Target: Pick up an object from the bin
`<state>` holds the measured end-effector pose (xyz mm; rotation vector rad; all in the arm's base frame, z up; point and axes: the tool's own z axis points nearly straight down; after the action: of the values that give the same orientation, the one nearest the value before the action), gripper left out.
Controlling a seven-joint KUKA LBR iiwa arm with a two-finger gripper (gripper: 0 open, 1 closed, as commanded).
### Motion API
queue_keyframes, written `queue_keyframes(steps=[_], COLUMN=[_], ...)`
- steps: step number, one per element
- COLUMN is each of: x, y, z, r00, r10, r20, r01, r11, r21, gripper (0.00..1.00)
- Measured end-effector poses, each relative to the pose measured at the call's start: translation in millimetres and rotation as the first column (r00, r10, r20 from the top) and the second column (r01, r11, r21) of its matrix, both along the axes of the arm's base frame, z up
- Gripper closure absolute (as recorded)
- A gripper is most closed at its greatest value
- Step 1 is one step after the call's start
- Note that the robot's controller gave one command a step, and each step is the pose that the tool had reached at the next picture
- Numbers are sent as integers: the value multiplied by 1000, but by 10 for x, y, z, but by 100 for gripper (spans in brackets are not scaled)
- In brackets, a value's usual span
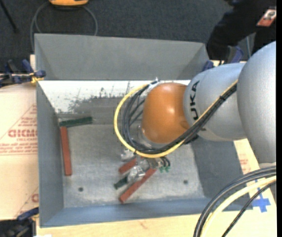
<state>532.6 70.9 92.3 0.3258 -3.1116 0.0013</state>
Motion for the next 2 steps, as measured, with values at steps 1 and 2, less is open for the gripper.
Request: queue_keyframes(steps=[1,2], x=[0,729], y=[0,-321], z=[0,1391], r00=[1000,986], r10=[-1,165], r20=[0,21], r01=[1,-165], r11=[1000,986], r21=[0,1], gripper=[100,100])
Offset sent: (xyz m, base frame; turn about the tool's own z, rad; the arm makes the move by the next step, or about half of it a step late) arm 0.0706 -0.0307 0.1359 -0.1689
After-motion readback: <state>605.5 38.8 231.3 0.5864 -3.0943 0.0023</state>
